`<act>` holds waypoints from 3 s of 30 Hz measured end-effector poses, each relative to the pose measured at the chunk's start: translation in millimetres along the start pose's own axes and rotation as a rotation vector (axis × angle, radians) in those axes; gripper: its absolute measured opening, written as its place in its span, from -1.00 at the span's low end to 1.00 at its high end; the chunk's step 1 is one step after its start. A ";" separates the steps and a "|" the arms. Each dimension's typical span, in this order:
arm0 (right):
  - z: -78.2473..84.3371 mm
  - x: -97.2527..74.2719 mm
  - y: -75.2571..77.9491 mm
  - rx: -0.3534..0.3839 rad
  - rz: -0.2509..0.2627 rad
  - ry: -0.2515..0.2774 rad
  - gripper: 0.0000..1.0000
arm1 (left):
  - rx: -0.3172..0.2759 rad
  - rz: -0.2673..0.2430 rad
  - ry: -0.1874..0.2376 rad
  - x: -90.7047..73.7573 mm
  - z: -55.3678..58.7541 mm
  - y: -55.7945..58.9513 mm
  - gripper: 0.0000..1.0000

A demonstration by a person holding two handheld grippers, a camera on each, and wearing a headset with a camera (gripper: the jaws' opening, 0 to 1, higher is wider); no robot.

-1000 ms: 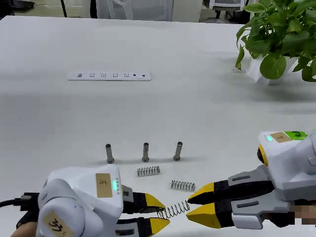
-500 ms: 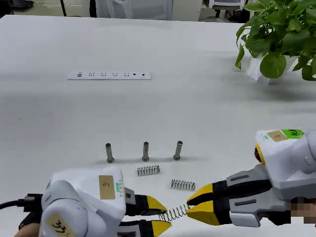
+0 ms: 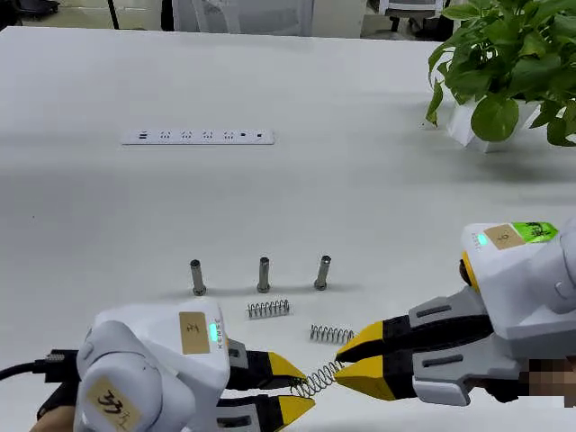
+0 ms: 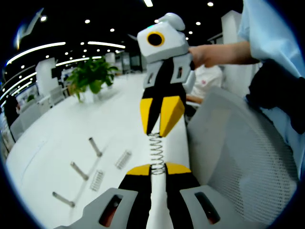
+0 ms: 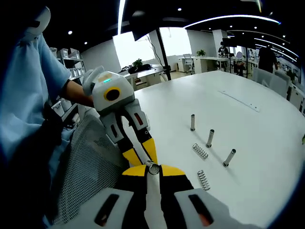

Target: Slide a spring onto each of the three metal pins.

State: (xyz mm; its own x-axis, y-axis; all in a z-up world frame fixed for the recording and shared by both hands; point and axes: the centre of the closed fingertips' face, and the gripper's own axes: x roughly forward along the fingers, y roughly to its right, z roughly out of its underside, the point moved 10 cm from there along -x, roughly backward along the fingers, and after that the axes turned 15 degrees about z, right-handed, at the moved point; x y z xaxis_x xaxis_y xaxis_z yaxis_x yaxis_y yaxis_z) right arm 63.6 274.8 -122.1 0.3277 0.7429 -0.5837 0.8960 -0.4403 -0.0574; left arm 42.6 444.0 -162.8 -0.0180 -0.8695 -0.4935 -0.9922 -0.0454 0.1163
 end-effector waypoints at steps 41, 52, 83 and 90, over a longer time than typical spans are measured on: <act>-5.0 0.7 0.0 -0.082 -0.037 -0.045 -0.77 | 0.043 0.017 0.000 0.2 -7.9 -3.9 -0.82; -12.7 2.0 -4.3 -0.172 -0.019 -0.064 -0.77 | 0.024 0.021 -0.007 3.0 -9.4 -5.2 -0.82; -19.8 16.9 -11.6 -0.540 -0.126 -0.239 -0.62 | 0.032 0.044 0.003 15.2 -12.0 -3.2 -0.82; -21.4 20.1 -10.3 -0.560 -0.149 -0.257 -0.70 | 0.033 0.048 0.005 16.0 -13.1 -3.2 -0.82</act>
State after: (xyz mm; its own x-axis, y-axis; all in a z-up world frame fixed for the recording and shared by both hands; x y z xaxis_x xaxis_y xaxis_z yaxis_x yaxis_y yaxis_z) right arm 67.4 305.1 -116.0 0.1668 0.6004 -0.7821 0.9702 0.0413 0.2387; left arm 47.1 423.8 -159.8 -0.0649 -0.8725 -0.4842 -0.9938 0.0125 0.1107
